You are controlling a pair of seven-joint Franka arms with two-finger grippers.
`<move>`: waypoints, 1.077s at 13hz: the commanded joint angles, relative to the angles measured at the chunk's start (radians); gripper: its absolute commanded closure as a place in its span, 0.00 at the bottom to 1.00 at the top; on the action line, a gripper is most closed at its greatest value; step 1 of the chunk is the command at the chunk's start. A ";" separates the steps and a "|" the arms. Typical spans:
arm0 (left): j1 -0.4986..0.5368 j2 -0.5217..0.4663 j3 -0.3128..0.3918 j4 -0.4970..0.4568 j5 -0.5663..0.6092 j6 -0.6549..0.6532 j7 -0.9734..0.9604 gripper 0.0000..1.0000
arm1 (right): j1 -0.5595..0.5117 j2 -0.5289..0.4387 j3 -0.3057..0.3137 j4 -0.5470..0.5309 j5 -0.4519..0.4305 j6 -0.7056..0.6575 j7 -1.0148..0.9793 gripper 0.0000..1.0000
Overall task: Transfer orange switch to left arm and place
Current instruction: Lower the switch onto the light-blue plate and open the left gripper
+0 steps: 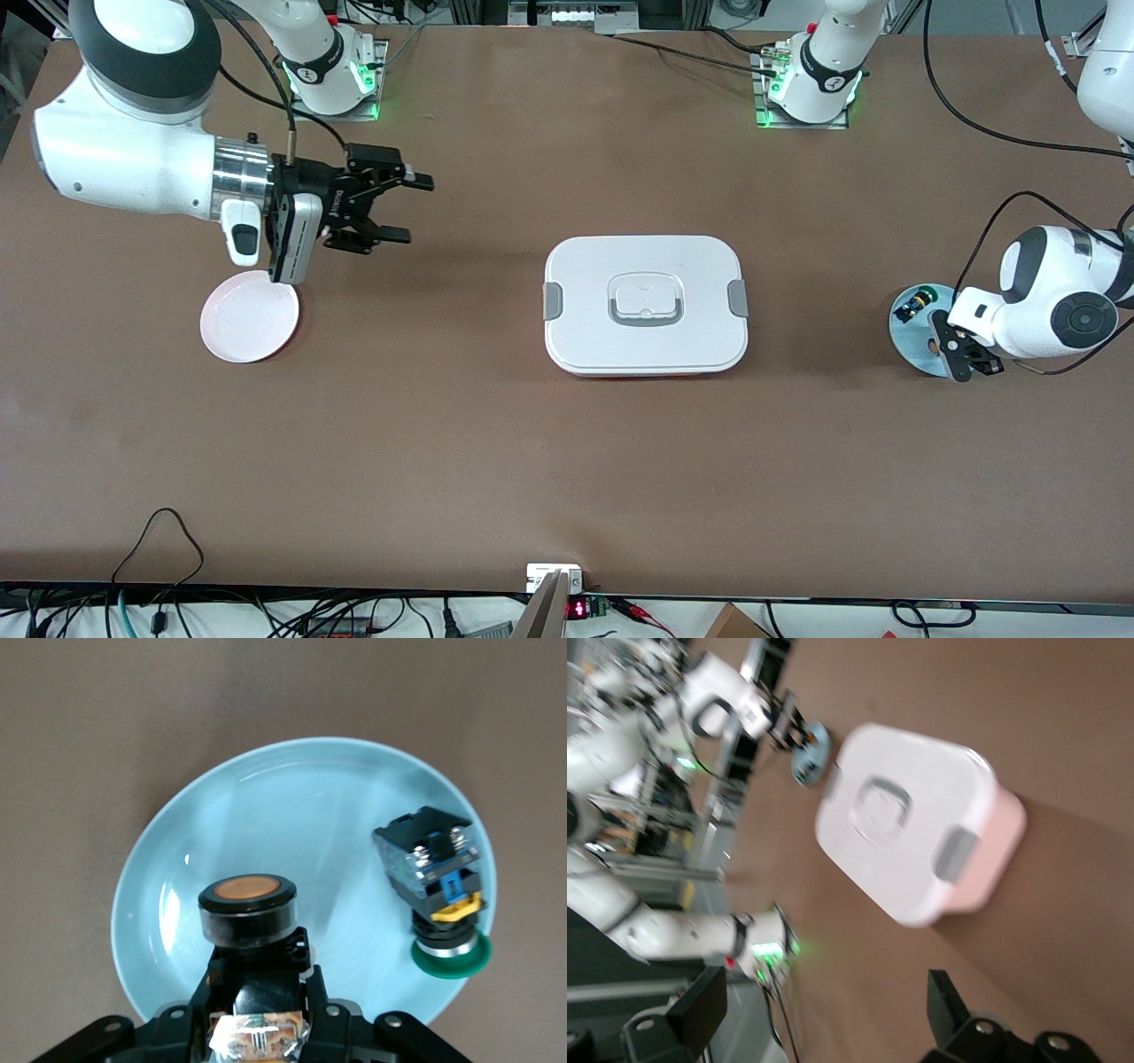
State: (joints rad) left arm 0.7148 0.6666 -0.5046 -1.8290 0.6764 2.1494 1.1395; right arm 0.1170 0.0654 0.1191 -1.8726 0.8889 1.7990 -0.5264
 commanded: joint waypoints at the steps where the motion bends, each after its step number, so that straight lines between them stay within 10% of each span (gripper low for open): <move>1: 0.011 0.005 -0.015 0.001 0.051 0.015 0.036 0.58 | 0.001 -0.006 -0.019 0.087 -0.273 -0.149 0.150 0.00; 3: 0.017 0.005 -0.017 0.001 0.049 0.014 0.039 0.00 | 0.007 -0.009 -0.021 0.118 -0.443 -0.228 0.285 0.00; 10: 0.023 -0.051 -0.081 0.034 -0.045 -0.152 -0.001 0.00 | -0.005 -0.012 -0.052 0.249 -0.973 -0.399 0.399 0.00; 14: 0.022 -0.133 -0.149 0.050 -0.152 -0.333 -0.206 0.00 | -0.074 -0.009 -0.053 0.277 -0.977 -0.287 0.442 0.00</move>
State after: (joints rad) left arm 0.7295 0.5918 -0.6127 -1.7748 0.5643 1.8939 1.0222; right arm 0.0811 0.0560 0.0596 -1.6110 -0.1104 1.4864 -0.1219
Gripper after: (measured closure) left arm 0.000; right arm 0.000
